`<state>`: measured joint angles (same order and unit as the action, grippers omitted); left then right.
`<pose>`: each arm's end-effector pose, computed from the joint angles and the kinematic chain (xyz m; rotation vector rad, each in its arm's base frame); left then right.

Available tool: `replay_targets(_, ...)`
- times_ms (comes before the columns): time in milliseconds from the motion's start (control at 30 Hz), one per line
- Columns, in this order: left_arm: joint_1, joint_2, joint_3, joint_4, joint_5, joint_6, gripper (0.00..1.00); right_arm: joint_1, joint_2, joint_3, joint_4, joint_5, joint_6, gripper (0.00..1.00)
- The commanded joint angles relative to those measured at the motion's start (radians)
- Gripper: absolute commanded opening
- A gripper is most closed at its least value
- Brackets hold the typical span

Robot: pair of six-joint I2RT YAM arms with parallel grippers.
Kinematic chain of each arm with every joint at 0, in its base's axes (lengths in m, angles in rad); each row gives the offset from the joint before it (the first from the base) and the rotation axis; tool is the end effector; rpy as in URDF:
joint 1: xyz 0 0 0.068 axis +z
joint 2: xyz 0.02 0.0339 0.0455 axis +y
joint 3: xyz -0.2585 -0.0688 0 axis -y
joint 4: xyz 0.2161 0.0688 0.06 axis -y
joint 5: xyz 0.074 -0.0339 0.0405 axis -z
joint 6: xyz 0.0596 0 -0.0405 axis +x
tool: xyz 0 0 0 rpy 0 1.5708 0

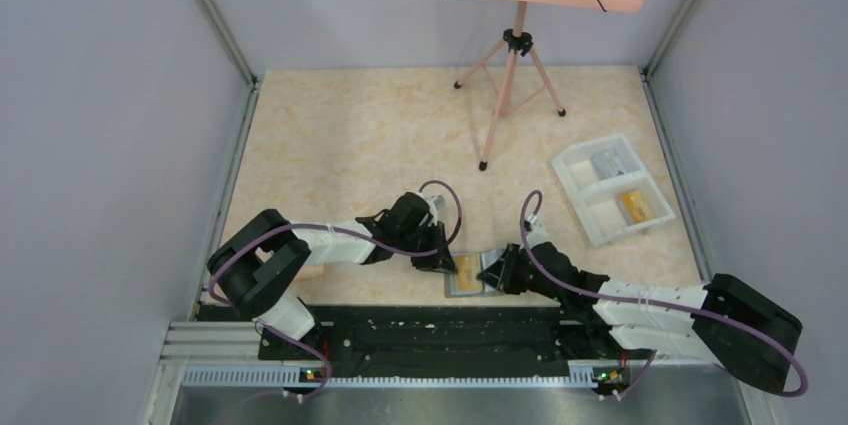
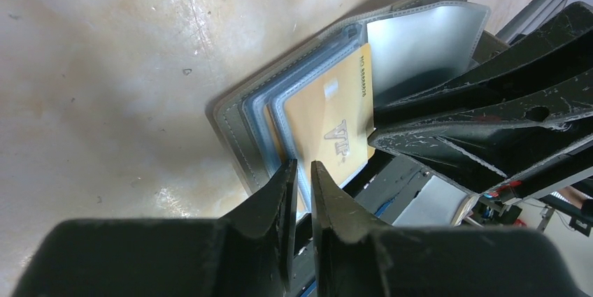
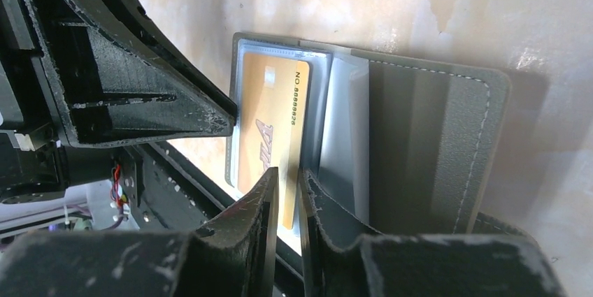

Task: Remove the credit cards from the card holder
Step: Remove the credit card from the card holder.

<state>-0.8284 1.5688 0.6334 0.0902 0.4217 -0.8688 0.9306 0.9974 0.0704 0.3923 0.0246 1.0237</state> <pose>0.1721 -0.2237 0.1376 0.1666 2.7341 -1.1639 0.1042 0.1374 0.1258 0.1243 2.3191 1.0813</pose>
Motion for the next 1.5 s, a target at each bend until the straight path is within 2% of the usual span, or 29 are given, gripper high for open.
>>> replay_targets(0, -0.002, 0.024, -0.008, 0.012, -0.025, -0.001, 0.18, -0.015, 0.013, -0.009, 0.079, -0.020, 0.006, 0.17)
replay_targets(233, -0.002, 0.034, -0.010, 0.011, -0.028, -0.004, 0.17, -0.018, 0.034, -0.011, 0.093, -0.019, 0.013, 0.17)
replay_targets(300, -0.002, 0.032, -0.011, 0.006, -0.034, -0.004, 0.17, -0.023, 0.038, -0.013, 0.105, -0.019, 0.007, 0.12)
replay_targets(367, -0.002, 0.030, -0.010, -0.002, -0.044, -0.002, 0.17, -0.034, 0.039, -0.015, 0.119, -0.021, -0.001, 0.00)
replay_targets(567, -0.002, 0.045, 0.008, -0.069, -0.106, 0.022, 0.16, -0.070, -0.049, -0.015, 0.025, -0.046, -0.021, 0.00)
replay_targets(800, -0.002, 0.075, 0.015, -0.067, -0.112, 0.028, 0.15, -0.094, -0.186, -0.042, -0.052, -0.064, -0.016, 0.00)
replay_targets(1033, -0.001, 0.085, 0.026, -0.077, -0.114, 0.036, 0.15, -0.115, -0.200, -0.032, -0.118, -0.075, -0.013, 0.00)
replay_targets(1133, -0.002, 0.086, 0.028, -0.078, -0.114, 0.039, 0.15, -0.119, -0.205, -0.023, -0.135, -0.072, -0.018, 0.05)
replay_targets(1167, -0.001, 0.086, 0.026, -0.079, -0.115, 0.039, 0.15, -0.119, -0.205, -0.024, -0.125, -0.080, -0.023, 0.00)
replay_targets(1333, -0.001, 0.080, 0.026, -0.078, -0.118, 0.040, 0.15, -0.120, -0.182, -0.027, -0.064, -0.126, -0.010, 0.00)
replay_targets(1467, -0.001, 0.080, 0.025, -0.082, -0.119, 0.041, 0.15, -0.129, -0.201, -0.027, -0.079, -0.119, 0.008, 0.00)
